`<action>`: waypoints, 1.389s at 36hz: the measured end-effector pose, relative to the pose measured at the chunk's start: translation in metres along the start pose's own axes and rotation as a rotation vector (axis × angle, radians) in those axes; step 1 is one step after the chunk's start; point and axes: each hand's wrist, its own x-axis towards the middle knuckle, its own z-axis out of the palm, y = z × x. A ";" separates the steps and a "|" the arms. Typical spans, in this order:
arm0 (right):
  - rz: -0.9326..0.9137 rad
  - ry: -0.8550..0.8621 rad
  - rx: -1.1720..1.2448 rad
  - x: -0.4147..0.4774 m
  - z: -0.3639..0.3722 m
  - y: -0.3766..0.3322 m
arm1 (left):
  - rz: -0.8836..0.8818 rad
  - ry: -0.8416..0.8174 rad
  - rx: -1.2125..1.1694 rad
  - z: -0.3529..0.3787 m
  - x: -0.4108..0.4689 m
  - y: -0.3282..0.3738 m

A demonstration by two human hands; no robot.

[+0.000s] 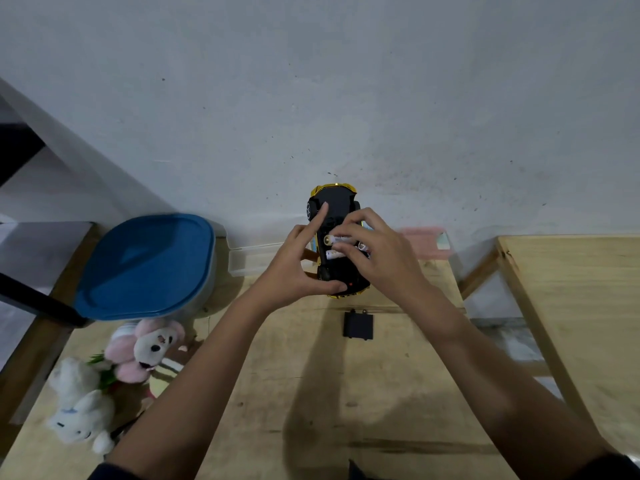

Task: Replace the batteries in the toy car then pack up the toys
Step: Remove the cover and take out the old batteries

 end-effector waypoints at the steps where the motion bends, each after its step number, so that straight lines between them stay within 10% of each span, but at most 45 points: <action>1: 0.016 0.023 0.044 0.000 0.000 0.000 | -0.005 0.002 -0.010 0.000 0.000 0.000; 32: 0.329 0.222 0.698 -0.001 -0.006 -0.015 | -0.002 0.070 -0.025 -0.003 -0.006 -0.006; 50: 0.373 0.180 0.323 0.009 -0.002 -0.021 | 0.132 0.337 -0.003 0.013 0.001 0.004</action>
